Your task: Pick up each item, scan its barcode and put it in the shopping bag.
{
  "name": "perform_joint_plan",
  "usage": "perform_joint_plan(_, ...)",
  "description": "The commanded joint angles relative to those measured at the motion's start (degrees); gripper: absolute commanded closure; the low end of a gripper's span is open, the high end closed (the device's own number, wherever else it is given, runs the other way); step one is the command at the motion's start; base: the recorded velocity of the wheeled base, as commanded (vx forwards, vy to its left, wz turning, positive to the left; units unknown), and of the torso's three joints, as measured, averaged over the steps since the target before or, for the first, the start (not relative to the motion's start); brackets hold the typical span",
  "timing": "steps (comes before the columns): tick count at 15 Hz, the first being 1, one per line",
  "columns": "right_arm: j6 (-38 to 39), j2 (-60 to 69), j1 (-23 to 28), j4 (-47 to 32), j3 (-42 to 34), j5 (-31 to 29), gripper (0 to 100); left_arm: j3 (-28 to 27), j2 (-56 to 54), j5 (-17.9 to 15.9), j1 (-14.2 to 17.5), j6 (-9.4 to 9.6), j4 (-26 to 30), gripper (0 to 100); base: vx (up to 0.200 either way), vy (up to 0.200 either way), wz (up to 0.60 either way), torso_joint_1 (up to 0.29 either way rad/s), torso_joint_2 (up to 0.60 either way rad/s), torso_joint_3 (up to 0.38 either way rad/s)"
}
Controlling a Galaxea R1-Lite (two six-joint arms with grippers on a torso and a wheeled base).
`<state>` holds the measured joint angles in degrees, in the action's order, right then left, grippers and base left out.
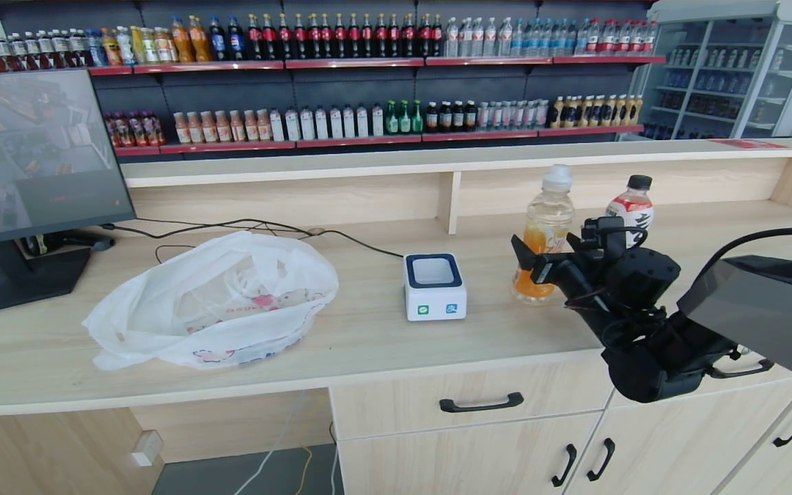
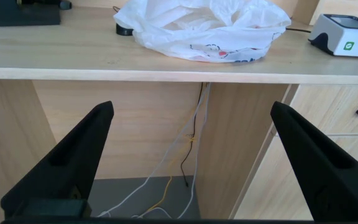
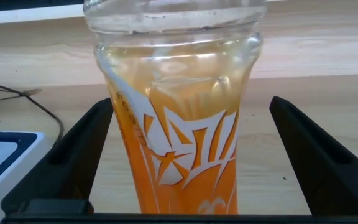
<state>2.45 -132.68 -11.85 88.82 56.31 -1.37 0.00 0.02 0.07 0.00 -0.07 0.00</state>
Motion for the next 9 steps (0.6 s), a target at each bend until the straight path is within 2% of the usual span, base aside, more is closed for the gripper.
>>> perform_joint_plan(1,0.01,-0.12,0.07,-1.81,1.35,0.05,0,0.0,-0.02,0.01,0.0,-0.01,0.0,0,0.0,0.0,0.0,0.0,0.0,0.0)
perform_joint_plan(4,1.33,0.06,0.16,-5.68,5.13,0.05,0,0.0,-0.02,0.01,0.0,-0.01,0.0,0,0.0,0.0,0.0,0.0,0.0,0.0)
perform_joint_plan(9,2.3,0.23,1.04,-6.64,6.36,0.31,0,0.0,-0.02,0.01,0.0,-0.01,0.0,0,0.0,0.0,0.0,0.0,0.0,0.0)
